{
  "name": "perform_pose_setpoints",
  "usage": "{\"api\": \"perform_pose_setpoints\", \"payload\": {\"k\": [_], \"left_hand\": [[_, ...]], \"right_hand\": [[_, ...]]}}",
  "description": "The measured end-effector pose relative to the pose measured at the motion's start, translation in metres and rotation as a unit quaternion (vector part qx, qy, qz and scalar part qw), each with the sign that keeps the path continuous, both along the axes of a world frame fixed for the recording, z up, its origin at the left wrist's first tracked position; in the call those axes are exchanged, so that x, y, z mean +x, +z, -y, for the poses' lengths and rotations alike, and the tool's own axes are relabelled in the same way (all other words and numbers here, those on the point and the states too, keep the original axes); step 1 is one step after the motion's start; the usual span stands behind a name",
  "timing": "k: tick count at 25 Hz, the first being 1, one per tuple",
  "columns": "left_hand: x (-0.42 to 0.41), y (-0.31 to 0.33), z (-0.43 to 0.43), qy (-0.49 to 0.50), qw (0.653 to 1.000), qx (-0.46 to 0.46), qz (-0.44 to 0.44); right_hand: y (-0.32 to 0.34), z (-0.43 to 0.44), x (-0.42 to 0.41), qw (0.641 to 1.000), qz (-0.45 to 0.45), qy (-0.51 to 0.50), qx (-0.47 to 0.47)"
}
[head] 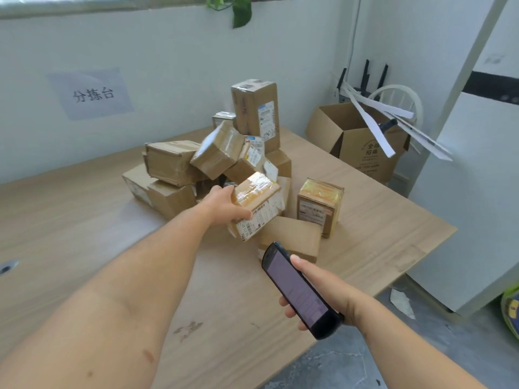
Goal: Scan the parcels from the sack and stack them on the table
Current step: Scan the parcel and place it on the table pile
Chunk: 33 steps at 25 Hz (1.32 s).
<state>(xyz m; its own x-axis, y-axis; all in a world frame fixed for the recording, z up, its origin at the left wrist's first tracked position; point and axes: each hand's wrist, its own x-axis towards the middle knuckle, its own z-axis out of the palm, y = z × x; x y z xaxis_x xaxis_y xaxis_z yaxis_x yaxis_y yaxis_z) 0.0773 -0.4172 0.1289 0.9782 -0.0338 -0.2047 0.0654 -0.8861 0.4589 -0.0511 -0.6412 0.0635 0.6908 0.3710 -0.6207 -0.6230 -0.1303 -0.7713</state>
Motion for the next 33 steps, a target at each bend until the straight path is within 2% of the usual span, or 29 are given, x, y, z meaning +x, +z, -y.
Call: {"api": "perform_pose_setpoints", "payload": {"k": [9,16,29,33], "left_hand": [[-0.118,0.029,-0.180,0.126,0.992,-0.009,-0.002],[-0.229,0.040,-0.305,0.239,0.970,0.041,-0.008],[-0.331,0.040,-0.422,0.313,0.949,0.023,0.013],[-0.349,0.034,-0.443,0.315,0.948,0.033,0.014]], "right_hand": [[0.020,-0.146,-0.046,0.979,0.049,0.192,-0.041],[0.031,-0.260,-0.101,0.943,0.083,0.318,-0.051],[0.037,-0.378,-0.165,0.865,0.055,0.491,-0.087],[0.034,-0.400,-0.180,0.866,0.068,0.487,-0.088]]}}
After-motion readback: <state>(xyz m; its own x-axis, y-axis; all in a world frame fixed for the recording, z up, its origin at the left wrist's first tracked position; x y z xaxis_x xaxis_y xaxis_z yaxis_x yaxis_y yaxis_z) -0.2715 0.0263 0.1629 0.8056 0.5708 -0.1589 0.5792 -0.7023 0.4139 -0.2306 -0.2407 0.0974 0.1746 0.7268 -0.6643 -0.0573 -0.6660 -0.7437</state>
